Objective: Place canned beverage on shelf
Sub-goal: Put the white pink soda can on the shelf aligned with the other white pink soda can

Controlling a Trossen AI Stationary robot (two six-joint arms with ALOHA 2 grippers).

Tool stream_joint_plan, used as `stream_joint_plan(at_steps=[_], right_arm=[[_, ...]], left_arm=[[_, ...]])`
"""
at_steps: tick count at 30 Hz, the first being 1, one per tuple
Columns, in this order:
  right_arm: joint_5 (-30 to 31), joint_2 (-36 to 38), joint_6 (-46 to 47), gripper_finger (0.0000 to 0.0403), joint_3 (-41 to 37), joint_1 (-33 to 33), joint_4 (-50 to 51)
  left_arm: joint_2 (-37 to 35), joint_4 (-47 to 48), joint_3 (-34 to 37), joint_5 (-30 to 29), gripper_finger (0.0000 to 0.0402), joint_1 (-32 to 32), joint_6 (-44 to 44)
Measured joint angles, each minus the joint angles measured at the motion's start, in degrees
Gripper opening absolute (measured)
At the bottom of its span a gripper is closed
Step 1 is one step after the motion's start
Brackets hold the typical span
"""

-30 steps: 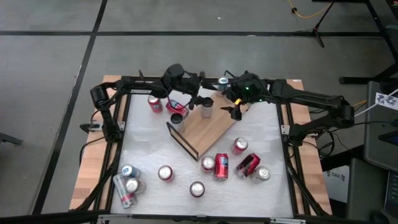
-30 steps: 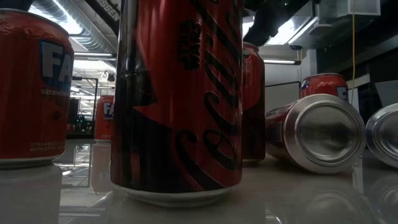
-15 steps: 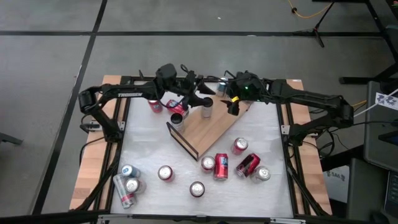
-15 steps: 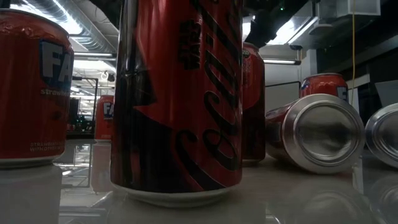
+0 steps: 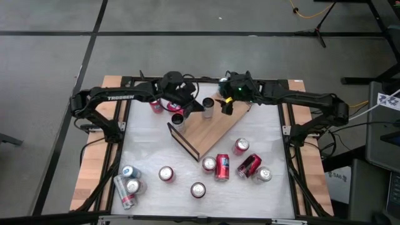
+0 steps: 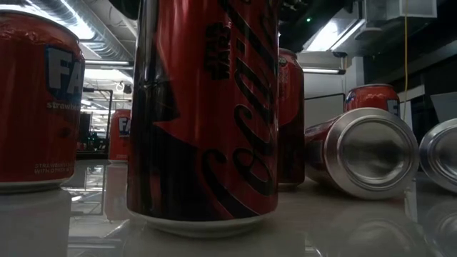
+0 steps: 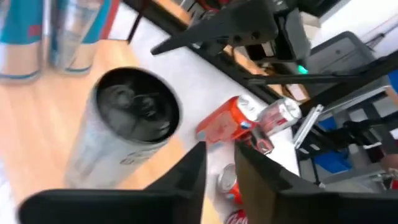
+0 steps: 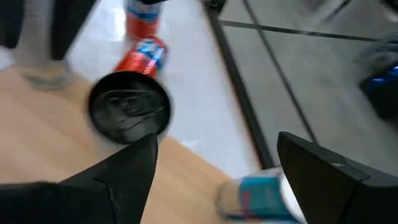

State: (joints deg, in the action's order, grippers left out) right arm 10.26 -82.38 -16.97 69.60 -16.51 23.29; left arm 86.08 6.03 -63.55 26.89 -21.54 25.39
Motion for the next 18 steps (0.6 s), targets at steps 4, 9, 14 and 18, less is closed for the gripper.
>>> stream_joint_plan(at_steps=[4, 9, 14, 18], right_arm=[[4.2, -1.3, 0.0, 0.0321, 0.0, 0.0, -0.6], [4.1, -2.0, 0.0, 0.0321, 0.0, 0.0, -0.8], [2.2, -2.6, 0.0, 0.0321, 0.0, 0.0, -0.8], [0.6, -3.1, 0.0, 0.0321, 0.0, 0.0, -0.9]], left_arm=[[0.0, 3.1, 0.0, -0.7, 0.0034, -0.5, -0.4], [0.0, 4.4, 0.0, -1.2, 0.0004, -0.5, -0.6], [0.9, 5.0, 0.0, -4.3, 0.0002, -0.1, -3.1], [0.9, 5.0, 0.0, -7.2, 0.0001, 0.0, -3.5]])
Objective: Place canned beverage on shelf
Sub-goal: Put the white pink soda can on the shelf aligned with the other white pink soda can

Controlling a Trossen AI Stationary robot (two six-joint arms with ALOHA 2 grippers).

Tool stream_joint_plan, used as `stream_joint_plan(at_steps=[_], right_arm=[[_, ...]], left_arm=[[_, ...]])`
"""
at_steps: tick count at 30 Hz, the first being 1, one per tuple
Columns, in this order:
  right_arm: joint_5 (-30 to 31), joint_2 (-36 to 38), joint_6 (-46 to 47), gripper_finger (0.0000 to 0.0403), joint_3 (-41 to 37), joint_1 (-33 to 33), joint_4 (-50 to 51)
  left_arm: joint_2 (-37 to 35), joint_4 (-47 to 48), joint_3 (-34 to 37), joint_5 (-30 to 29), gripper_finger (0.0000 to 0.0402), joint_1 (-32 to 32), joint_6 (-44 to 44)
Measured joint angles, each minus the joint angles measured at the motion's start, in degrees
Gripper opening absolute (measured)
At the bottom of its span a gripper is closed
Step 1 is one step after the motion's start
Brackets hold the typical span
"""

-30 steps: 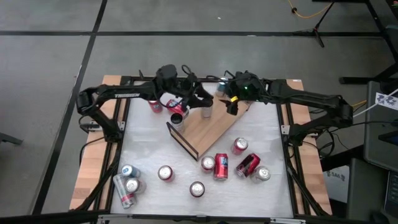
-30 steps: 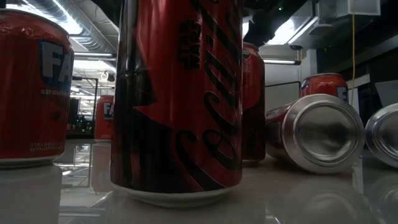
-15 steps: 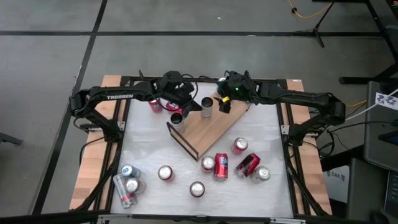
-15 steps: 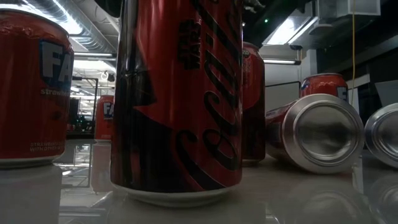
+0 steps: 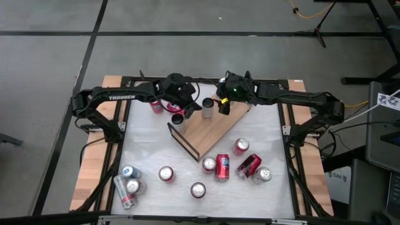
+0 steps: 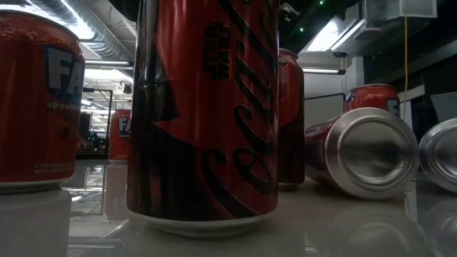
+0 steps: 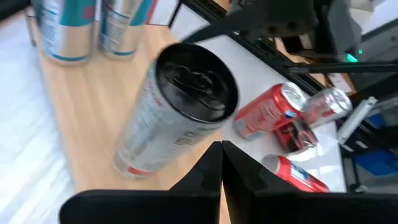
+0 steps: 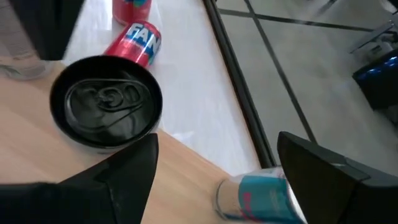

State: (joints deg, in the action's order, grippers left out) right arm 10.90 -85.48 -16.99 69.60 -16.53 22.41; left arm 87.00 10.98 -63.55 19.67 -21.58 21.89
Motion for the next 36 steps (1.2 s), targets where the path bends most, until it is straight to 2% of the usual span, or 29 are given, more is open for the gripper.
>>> stream_joint_plan(at_steps=[8, 20, 28, 36], right_arm=[[-1.5, -0.3, 0.0, 0.0321, 0.0, 0.0, 0.1], [-3.3, -0.3, 0.0, 0.0321, 0.0, 0.1, 2.3], [-10.4, -0.3, 0.2, 0.0321, 0.0, 0.1, 3.5], [-14.9, -0.3, 0.2, 0.0321, 0.0, 0.1, 2.9]], left_arm=[[0.0, -0.3, 0.0, -4.3, 0.0, 0.0, 0.0], [0.0, -0.3, 0.0, -7.2, 0.0, -0.4, -0.1], [0.0, -0.3, 0.0, -7.4, 0.0, -2.0, -0.1], [0.1, -0.3, 0.0, -7.4, 0.0, -2.7, -0.1]])
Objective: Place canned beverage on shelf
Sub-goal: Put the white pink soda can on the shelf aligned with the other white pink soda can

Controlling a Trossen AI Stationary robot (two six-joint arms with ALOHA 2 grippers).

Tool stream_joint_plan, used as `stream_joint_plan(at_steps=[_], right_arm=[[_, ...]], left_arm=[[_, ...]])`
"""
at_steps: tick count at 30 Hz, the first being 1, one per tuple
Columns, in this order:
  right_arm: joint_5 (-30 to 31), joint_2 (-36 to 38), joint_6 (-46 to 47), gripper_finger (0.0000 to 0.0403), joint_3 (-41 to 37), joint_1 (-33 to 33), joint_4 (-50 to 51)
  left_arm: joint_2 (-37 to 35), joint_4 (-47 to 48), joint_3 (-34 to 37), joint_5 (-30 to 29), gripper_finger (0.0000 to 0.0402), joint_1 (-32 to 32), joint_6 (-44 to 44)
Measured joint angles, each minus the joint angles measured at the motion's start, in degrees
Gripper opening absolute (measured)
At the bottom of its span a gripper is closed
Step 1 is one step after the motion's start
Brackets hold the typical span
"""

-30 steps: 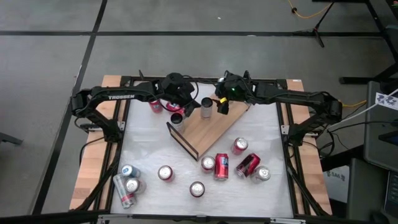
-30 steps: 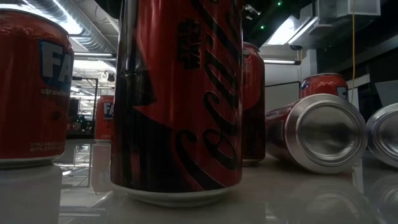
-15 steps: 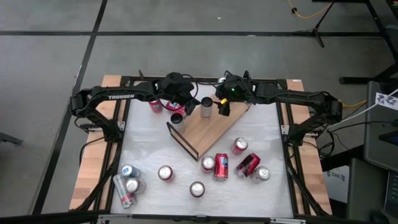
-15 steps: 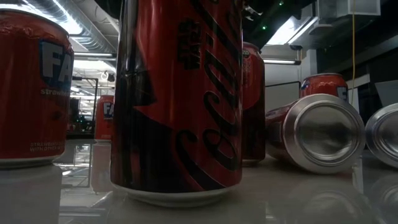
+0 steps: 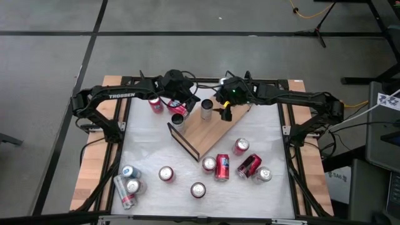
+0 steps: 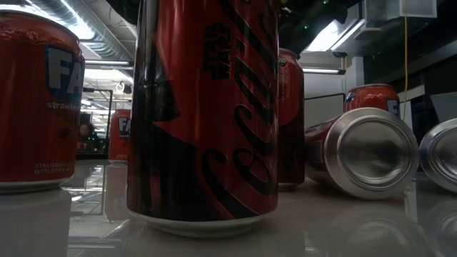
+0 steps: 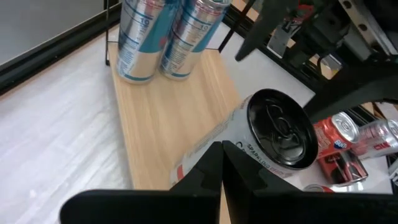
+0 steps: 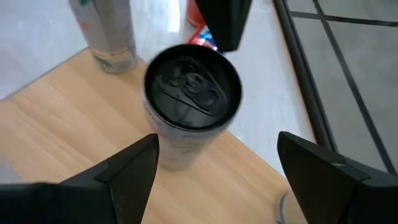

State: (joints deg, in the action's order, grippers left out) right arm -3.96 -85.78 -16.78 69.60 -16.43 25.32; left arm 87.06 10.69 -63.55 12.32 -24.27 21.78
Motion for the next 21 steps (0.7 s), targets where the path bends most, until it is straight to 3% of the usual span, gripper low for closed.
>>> stream_joint_plan(at_steps=[21], right_arm=[[-5.6, 0.4, -0.4, 0.0321, 0.0, -0.1, -3.4]], left_arm=[[0.0, 0.0, 0.0, 0.2, 0.0, 0.0, -3.4]])
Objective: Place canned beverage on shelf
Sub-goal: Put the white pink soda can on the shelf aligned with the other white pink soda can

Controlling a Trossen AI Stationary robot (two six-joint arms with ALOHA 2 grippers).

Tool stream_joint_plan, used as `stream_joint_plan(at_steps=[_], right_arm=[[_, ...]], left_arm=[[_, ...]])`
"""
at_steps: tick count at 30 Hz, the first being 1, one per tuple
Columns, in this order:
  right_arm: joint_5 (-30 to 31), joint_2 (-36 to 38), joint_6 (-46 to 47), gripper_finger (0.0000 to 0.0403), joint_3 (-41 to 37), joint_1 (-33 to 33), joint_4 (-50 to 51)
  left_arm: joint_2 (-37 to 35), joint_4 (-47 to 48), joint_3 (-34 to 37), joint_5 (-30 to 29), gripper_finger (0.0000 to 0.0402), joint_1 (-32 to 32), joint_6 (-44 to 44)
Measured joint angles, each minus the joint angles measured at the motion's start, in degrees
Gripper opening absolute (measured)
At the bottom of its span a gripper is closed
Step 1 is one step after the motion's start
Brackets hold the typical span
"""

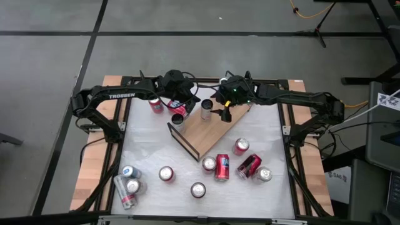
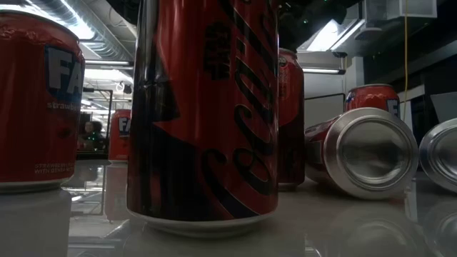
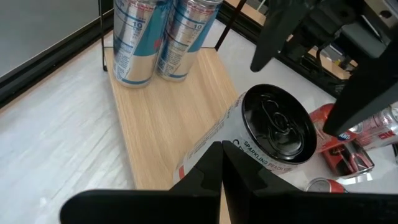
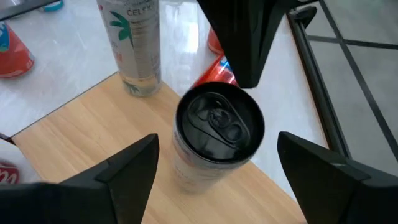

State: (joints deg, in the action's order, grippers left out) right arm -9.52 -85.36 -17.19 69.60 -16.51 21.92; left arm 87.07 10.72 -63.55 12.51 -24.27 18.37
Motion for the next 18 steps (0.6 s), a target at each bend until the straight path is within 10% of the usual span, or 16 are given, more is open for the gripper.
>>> stream_joint_plan(at_steps=[18], right_arm=[[-2.7, 0.0, -2.8, 0.0321, 0.0, 0.0, -2.7]], left_arm=[[0.0, 0.8, 0.0, 2.0, 0.0, 0.3, 0.0]])
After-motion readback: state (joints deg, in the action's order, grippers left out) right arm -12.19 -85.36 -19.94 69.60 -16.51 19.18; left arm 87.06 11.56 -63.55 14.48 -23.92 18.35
